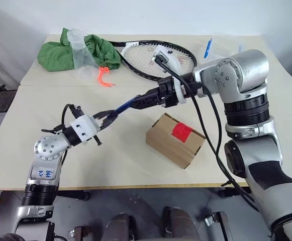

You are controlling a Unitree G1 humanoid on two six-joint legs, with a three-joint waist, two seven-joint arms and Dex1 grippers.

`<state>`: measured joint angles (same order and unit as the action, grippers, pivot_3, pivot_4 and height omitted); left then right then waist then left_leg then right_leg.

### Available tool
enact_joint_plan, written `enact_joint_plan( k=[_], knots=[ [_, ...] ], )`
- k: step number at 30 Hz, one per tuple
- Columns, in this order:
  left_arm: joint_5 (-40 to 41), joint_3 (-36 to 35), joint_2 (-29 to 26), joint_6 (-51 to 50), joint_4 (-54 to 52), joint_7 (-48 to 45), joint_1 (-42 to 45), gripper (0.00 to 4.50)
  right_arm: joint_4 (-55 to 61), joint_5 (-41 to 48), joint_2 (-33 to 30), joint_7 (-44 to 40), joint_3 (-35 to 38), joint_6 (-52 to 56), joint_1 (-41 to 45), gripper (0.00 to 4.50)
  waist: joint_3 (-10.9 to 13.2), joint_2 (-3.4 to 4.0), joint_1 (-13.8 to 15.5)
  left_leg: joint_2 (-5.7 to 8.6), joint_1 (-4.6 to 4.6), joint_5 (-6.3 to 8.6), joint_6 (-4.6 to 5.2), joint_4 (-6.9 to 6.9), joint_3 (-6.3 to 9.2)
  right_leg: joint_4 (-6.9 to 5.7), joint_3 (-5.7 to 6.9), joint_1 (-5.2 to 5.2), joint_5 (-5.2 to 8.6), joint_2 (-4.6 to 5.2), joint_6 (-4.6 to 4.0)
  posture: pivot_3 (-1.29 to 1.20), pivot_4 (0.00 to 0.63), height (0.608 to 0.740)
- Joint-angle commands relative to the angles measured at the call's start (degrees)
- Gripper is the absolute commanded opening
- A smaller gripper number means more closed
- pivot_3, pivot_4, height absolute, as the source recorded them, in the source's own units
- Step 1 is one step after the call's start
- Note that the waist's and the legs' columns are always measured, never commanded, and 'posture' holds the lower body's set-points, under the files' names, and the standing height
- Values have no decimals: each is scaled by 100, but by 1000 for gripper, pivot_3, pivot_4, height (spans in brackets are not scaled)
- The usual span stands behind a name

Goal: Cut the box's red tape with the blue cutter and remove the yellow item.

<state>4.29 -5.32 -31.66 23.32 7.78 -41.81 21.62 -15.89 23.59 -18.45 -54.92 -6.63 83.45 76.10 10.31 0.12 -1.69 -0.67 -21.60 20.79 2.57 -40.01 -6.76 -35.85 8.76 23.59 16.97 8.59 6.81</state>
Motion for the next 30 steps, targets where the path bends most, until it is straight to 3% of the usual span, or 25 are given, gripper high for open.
enact_joint_plan(
  k=[1, 6, 8, 20, 27, 30],
  knots=[
    [205, 73, 106, 115, -119, 28, 88, 383, -162, 93, 70, -52, -226, -412, 162, 4472, 0, 0, -1, 0, -1, 0, 0, 0, 2, 0, 3, 0, 0, 1, 0, 0, 150, 740],
    [341, 94, 184, 15, -290, 22, 63, 383, -438, 102, 133, -162, -525, -800, 182, 4472, 0, 0, -15, -4, -1, 0, 0, 0, 3, 0, 18, -1, 0, 2, 0, 0, 150, 740],
    [352, 100, 173, -4, -334, 25, 35, 383, -527, 119, 148, -172, -546, -866, 203, 4086, 0, 0, -16, -4, -1, 0, 0, 0, 4, 1, 19, -1, 0, 2, 0, 0, 150, 740],
    [399, 101, 155, -119, -511, 36, -95, 383, -790, 200, 155, -223, -520, -922, 294, 107, 0, 0, -12, -4, -1, 0, 0, -1, 8, 1, 21, -3, 0, 3, 0, 0, 150, 740],
    [438, 110, 95, -655, -526, 48, -118, 383, -624, 266, 52, -260, -560, -910, 243, 125, 0, 0, -9, -4, -2, 0, 0, -1, 11, 1, 22, -4, 0, 3, 0, 0, 150, 740],
    [592, -22, 18, -1556, -737, 207, -195, 1341, -412, 305, -38, -222, -512, -874, 162, 125, 0, 0, -9, -4, -3, 0, 0, -1, 13, 1, 22, -4, 0, 3, 0, 0, 150, 740]
  ],
)
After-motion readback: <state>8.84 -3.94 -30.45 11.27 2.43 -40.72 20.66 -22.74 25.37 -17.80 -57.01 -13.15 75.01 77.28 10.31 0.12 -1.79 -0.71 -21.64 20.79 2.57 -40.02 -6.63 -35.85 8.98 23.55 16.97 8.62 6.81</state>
